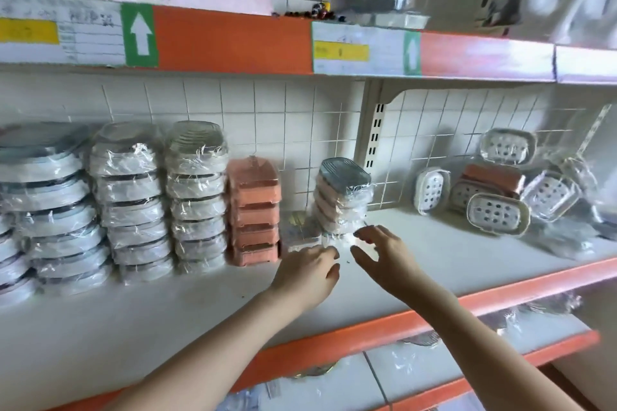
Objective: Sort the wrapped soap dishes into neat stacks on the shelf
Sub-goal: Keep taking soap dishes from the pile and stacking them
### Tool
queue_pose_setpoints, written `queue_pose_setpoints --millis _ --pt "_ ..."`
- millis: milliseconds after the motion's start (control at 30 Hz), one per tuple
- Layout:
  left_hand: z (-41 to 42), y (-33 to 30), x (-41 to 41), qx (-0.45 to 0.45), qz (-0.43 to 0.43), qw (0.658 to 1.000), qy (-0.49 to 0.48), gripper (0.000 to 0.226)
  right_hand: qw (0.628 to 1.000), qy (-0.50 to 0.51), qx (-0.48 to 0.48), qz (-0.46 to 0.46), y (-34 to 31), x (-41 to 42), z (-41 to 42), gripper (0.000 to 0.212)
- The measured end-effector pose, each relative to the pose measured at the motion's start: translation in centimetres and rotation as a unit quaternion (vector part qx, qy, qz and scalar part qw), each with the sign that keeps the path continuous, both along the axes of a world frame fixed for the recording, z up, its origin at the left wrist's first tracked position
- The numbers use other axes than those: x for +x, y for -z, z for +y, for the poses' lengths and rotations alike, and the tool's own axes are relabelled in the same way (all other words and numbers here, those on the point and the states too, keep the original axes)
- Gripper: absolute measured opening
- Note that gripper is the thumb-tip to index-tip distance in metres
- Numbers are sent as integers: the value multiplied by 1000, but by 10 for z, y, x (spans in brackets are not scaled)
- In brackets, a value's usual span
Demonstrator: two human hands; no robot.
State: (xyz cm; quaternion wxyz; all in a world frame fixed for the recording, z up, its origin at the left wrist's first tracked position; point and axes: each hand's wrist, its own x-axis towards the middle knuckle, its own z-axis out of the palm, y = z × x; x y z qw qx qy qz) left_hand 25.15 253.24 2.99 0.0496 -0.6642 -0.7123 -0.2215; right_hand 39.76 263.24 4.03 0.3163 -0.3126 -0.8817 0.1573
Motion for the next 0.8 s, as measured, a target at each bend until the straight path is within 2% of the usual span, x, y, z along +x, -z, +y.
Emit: queue_pose_setpoints --millis 200,633,800 --pt "33 3 59 -50 8 999 17 33 996 81 -16 -26 7 74 17 36" --pt "90 11 190 -59 -53 995 66 32 980 186 -51 -47 19 219 25 37" --pt "106 12 218 -70 -34 993 92 29 973 214 -76 -43 23 251 32 37"
